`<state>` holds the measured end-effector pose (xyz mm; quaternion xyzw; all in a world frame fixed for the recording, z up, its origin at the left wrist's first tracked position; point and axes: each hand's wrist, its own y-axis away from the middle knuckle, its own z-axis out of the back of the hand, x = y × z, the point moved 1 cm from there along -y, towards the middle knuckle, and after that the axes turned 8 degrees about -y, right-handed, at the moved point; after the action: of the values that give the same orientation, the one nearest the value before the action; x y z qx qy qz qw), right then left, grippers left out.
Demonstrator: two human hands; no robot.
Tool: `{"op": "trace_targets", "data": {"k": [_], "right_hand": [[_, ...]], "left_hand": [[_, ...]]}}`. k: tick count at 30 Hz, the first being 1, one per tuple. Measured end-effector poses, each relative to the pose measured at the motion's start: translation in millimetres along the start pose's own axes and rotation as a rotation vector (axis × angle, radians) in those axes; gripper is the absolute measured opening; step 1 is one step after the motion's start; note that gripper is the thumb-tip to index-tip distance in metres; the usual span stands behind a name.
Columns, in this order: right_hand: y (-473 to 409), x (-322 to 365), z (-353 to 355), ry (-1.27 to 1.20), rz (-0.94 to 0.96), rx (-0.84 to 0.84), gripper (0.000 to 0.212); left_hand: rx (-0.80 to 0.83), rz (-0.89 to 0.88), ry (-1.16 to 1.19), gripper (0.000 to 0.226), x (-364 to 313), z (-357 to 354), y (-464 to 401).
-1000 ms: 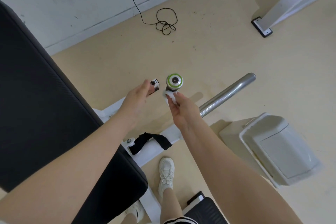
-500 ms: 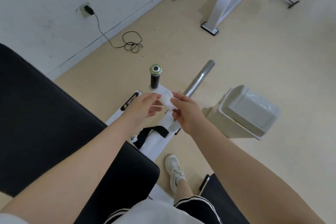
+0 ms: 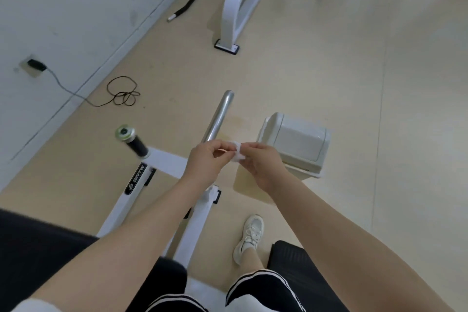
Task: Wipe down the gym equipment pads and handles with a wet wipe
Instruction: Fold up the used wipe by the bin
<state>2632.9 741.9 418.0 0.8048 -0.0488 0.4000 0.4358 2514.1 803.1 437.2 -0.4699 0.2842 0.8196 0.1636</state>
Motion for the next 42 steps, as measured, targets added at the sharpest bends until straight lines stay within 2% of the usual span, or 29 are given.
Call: {"op": "trace_targets", "data": {"k": [4, 8, 10, 13, 17, 20, 23, 25, 26, 28, 33, 36, 39, 41, 42], "right_hand": [[-38, 43, 47, -0.126, -0.046, 0.075, 0.024], [-77, 72, 101, -0.055, -0.024, -0.002, 0.019], [-90, 76, 125, -0.006, -0.037, -0.034, 0.022], [-108, 76, 160, 0.035, -0.07, -0.086, 0.028], [-138, 71, 206, 0.19, -0.064, -0.148, 0.009], [-168, 62, 234, 0.315, 0.024, -0.298, 0.016], [-199, 47, 261, 0.388, 0.148, -0.476, 0.012], [-219, 34, 276, 0.425, 0.207, -0.526, 0.01], [-228, 27, 282, 0.451, 0.223, -0.531, 0.01], [-245, 12, 289, 0.515, 0.233, -0.529, 0.012], [-287, -19, 291, 0.59, 0.209, -0.512, 0.013], [-307, -27, 284, 0.492, 0.135, -0.559, 0.014], [-327, -35, 277, 0.286, 0.025, -0.639, 0.023], [-340, -40, 274, 0.172, -0.05, -0.682, 0.019], [-345, -42, 271, 0.16, -0.091, -0.679, 0.01]], "left_hand": [[-0.052, -0.056, -0.076, 0.015, -33, -51, -57], [0.102, -0.089, -0.149, 0.01, -46, -112, -108], [0.174, -0.038, -0.151, 0.003, -44, -140, -122], [0.296, 0.029, -0.161, 0.01, -34, -172, -140], [0.509, 0.226, -0.062, 0.024, -15, -214, -174], [0.437, 0.454, 0.104, 0.029, 10, -250, -208], [0.392, 0.684, 0.375, 0.038, 39, -290, -241], [0.364, 0.79, 0.506, 0.04, 53, -313, -258], [0.346, 0.824, 0.56, 0.049, 58, -323, -264], [0.289, 0.859, 0.66, 0.068, 63, -336, -273], [0.122, 0.887, 0.901, 0.077, 72, -346, -305], [0.085, 0.903, 0.969, 0.084, 73, -346, -323], [0.053, 0.93, 1.005, 0.079, 75, -349, -337], [0.043, 0.946, 1.032, 0.072, 79, -351, -342], [0.042, 0.952, 1.038, 0.069, 80, -351, -343]]}}
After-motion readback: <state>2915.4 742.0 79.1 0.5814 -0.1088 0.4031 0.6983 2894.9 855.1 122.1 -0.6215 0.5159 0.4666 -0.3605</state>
